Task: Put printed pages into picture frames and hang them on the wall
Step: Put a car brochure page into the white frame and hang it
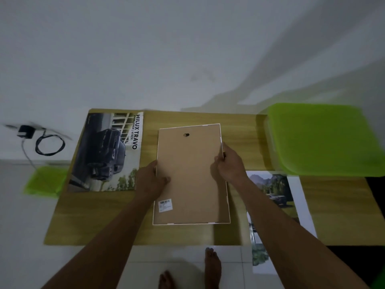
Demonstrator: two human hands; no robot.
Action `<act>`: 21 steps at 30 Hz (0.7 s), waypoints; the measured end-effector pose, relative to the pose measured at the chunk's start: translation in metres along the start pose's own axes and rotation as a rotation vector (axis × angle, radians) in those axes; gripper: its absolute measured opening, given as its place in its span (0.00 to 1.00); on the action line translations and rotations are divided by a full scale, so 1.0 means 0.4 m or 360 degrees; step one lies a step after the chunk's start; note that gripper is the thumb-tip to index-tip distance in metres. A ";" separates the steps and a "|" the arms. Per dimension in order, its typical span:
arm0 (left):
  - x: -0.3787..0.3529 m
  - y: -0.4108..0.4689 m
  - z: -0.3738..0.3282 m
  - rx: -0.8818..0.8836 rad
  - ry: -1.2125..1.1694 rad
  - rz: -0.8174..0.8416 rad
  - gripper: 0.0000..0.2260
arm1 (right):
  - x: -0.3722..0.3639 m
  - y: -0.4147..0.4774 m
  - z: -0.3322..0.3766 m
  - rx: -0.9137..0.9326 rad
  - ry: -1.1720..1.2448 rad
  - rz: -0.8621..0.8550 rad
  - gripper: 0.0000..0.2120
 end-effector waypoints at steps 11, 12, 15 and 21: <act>-0.025 0.084 -0.016 -0.0096 0.0171 -0.0042 0.23 | -0.054 0.003 -0.066 0.0154 -0.0617 0.0290 0.22; -0.026 0.085 -0.016 -0.0104 0.0167 -0.0043 0.24 | -0.054 0.003 -0.074 0.0141 -0.0633 0.0316 0.26; -0.020 0.081 -0.023 -0.0130 0.0157 -0.0037 0.25 | -0.053 0.003 -0.081 0.0143 -0.0646 0.0358 0.29; -0.007 -0.014 -0.011 -0.0411 0.0330 -0.0112 0.31 | -0.041 0.071 -0.028 0.0299 -0.0681 0.0216 0.28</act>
Point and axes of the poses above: each hand's wrist, its own y-axis towards the middle knuckle, its own x-axis out of the back of the hand, z = x × y, the point moved 6 cm from there along y, towards the middle knuckle, and after that the axes turned 12 degrees about x, right-handed, at the moved point
